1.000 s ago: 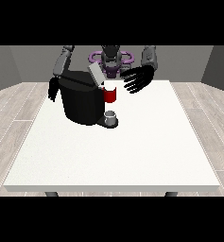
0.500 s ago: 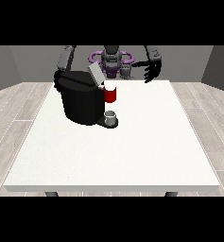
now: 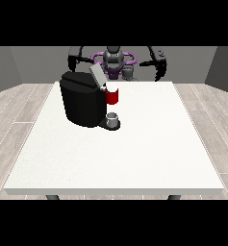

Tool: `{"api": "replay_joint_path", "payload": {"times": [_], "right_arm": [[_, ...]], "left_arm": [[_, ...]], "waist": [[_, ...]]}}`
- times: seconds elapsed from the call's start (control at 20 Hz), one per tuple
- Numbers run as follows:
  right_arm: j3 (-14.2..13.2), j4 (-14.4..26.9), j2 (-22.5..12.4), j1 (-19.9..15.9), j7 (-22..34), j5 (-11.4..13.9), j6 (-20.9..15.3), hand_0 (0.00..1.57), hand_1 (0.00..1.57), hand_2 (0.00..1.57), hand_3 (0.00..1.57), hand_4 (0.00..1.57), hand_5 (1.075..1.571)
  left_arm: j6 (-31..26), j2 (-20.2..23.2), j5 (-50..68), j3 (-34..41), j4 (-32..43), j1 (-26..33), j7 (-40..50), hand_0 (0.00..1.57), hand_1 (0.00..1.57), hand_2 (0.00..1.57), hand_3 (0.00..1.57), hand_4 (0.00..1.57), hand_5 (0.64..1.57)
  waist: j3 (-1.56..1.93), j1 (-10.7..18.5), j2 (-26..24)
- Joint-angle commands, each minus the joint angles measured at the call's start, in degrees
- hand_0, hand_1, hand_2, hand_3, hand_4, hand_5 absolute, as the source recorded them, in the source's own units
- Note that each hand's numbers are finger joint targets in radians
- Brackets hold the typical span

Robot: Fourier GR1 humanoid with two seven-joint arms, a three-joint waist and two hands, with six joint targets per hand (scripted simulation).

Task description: Insert the coffee pod into the coffee machine and close the lid

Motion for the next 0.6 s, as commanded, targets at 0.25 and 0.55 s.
{"api": "replay_joint_path", "payload": {"times": [0.25, 0.55], "right_arm": [[11.22, -19.92, 2.71, -1.66, 7.13, 3.32, -4.50, 0.00, 0.00, 0.00, 0.00, 0.17, 1.571], [12.76, -30.96, 2.65, -0.56, 14.31, 7.76, -8.11, 0.00, 0.00, 0.00, 0.00, 0.44, 1.571]], "left_arm": [[1.24, 1.23, 2.41, 2.33, -0.78, 5.09, -1.26, 0.00, 0.00, 0.00, 0.00, 0.30, 1.571], [-0.43, -0.57, 3.91, -0.16, -5.67, 8.65, -4.40, 0.00, 0.00, 0.00, 0.00, 0.18, 1.571]], "waist": [[0.05, -3.75, -0.53], [0.08, -0.76, 4.35]]}}
